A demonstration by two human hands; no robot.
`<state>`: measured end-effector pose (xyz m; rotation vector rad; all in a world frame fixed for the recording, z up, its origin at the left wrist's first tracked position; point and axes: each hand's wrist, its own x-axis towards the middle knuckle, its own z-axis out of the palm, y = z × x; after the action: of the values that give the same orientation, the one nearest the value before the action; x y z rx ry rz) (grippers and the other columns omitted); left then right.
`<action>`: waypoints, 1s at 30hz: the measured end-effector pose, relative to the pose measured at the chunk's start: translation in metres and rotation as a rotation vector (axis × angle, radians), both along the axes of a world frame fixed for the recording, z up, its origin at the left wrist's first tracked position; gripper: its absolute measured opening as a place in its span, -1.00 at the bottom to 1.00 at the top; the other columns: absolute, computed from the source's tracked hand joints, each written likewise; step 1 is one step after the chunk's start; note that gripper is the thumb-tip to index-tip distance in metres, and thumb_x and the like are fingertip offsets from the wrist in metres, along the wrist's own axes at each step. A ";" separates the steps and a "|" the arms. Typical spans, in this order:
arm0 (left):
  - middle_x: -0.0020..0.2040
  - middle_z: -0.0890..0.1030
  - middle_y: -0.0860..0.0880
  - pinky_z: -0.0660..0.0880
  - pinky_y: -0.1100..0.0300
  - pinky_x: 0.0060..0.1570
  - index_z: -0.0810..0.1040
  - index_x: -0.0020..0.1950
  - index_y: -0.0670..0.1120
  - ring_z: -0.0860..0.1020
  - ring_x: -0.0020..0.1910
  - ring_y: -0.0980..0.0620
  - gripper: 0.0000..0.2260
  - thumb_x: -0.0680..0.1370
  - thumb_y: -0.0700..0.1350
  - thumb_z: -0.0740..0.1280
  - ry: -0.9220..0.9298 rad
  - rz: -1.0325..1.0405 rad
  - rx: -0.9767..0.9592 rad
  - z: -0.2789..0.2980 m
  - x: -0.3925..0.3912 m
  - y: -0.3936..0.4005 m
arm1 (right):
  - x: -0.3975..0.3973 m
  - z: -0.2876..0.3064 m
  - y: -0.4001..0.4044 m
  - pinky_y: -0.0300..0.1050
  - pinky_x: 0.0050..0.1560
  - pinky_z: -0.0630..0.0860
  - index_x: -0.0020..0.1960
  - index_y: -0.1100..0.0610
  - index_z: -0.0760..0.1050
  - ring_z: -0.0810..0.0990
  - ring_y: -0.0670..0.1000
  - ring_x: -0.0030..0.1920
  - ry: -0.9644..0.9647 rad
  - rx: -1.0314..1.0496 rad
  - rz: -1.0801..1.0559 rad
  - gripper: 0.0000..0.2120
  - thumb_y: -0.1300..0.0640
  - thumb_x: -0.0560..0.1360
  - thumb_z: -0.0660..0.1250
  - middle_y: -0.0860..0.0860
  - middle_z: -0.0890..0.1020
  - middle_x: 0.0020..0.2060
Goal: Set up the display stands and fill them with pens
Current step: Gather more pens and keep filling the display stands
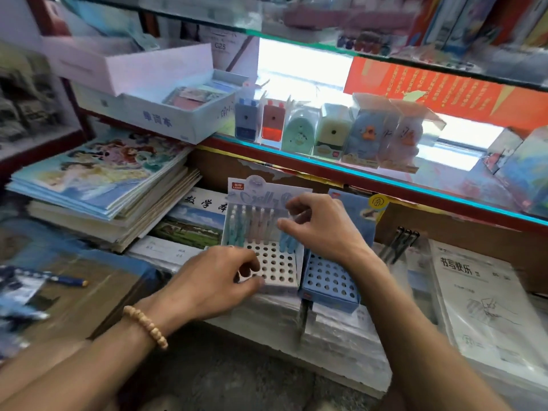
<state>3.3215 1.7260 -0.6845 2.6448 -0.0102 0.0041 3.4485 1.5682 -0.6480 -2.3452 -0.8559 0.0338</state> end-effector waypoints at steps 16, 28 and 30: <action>-0.04 0.58 0.19 0.52 0.21 -0.01 0.59 0.10 0.10 0.54 -0.07 0.25 -0.81 0.57 0.14 0.32 -0.081 0.694 0.040 0.069 -0.216 0.117 | -0.098 0.056 0.192 -0.12 0.00 0.58 0.16 0.05 0.60 0.60 -0.14 -0.06 -0.067 0.048 0.504 -0.70 -0.04 0.48 0.46 -0.12 0.64 -0.05; 0.46 0.32 -0.08 0.35 0.01 0.33 0.27 0.48 0.01 0.32 0.42 -0.09 -0.39 0.53 0.31 0.20 -0.002 1.681 0.164 -0.031 -0.293 0.117 | -0.178 -0.057 0.318 0.05 0.42 0.33 0.57 0.06 0.17 0.28 0.13 0.50 0.122 -0.201 0.826 -0.21 -0.31 0.50 0.31 0.09 0.29 0.52; 0.53 0.22 -0.11 0.23 -0.09 0.44 0.17 0.52 0.00 0.19 0.51 -0.13 -0.31 0.52 0.37 0.15 0.051 1.739 0.147 -0.041 -0.292 0.129 | -0.179 -0.078 0.322 0.13 0.48 0.26 0.61 0.01 0.02 0.18 0.14 0.55 0.205 -0.191 0.796 -0.10 -0.43 0.45 0.22 0.07 0.15 0.59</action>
<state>3.0295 1.8547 -0.7258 1.9024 2.2033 0.4947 3.2695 1.8903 -0.7263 -1.9644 -1.6691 0.6942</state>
